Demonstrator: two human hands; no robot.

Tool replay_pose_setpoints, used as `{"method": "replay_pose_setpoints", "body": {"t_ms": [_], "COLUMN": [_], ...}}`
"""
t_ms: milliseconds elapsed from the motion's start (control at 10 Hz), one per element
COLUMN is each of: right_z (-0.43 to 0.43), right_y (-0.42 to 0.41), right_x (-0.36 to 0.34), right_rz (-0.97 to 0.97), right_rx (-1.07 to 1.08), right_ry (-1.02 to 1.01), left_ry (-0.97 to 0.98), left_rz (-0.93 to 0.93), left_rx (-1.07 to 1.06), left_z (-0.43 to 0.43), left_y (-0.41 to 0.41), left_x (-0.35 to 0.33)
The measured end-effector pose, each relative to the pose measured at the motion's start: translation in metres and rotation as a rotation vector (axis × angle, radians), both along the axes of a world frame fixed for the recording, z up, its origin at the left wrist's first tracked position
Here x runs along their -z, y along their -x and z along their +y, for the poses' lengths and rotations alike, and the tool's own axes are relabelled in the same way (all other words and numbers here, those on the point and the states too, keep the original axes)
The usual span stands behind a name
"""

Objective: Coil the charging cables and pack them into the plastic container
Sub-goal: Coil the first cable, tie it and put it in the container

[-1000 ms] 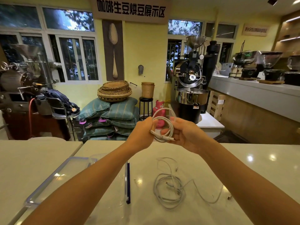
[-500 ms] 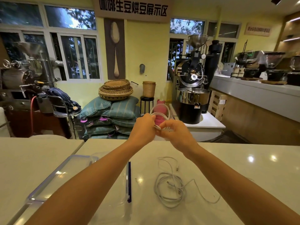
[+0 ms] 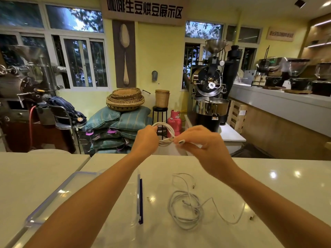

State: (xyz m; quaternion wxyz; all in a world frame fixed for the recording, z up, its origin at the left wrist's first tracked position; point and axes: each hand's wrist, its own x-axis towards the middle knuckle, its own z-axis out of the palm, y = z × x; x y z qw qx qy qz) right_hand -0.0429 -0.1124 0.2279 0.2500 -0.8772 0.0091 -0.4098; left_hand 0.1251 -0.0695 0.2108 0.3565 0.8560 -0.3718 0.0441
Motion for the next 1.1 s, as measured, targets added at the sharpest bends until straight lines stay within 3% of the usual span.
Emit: {"method": "replay_pose_setpoints", "body": {"t_ms": [200,300,500,600,800,1000,1100], "right_z": [-0.038,-0.051,-0.051,-0.041,-0.028,-0.021,-0.021], "right_y": [0.023,0.027,0.007,-0.005,-0.028,-0.045,-0.051], "right_x": [-0.02,-0.017,0.017,0.03,0.036,0.04,0.036], "right_rz": [0.158,0.268,0.619,0.66,0.377,-0.108,-0.262], "right_rx": [-0.029,0.082,0.191,0.196,0.155,-0.068,-0.091], "right_ry": [0.18,0.348,0.558,0.561,0.025,-0.878,-1.167], "left_ry": [0.108,0.224,0.351,0.408,0.61,0.755,0.755], "left_rz": [0.28,0.571,0.733,0.791,0.924,0.935,0.943], "left_rx": [0.159,0.191,0.327,0.301,0.267,0.25,0.253], "left_z": [0.018,0.024,0.022,0.015,0.0,-0.01,-0.011], "left_y": [-0.006,-0.01,0.001,0.009,0.03,0.038,0.043], "left_x": [-0.009,-0.012,-0.015,-0.014,-0.015,-0.015,-0.012]}}
